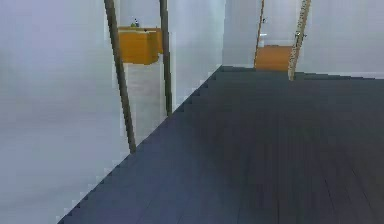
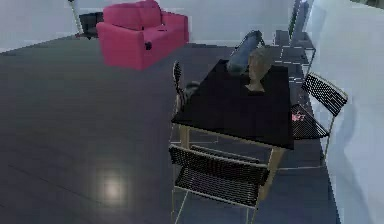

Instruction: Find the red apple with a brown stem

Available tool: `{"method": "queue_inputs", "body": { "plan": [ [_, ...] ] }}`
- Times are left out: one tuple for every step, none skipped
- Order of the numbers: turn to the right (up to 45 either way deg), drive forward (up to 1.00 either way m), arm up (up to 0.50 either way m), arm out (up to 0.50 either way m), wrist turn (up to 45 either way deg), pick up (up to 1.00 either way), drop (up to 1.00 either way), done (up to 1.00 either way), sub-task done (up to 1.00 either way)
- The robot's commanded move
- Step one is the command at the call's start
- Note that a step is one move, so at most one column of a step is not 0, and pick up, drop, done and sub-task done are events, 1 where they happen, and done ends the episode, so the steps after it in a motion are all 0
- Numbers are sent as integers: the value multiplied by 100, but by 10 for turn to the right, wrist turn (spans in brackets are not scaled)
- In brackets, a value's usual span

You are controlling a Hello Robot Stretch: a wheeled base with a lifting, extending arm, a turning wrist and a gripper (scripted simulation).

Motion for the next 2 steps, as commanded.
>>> {"method": "queue_inputs", "body": {
  "plan": [
    [0, 100, 0, 0, 0, 0, 0, 0, 0],
    [0, 100, 0, 0, 0, 0, 0, 0, 0]
  ]
}}
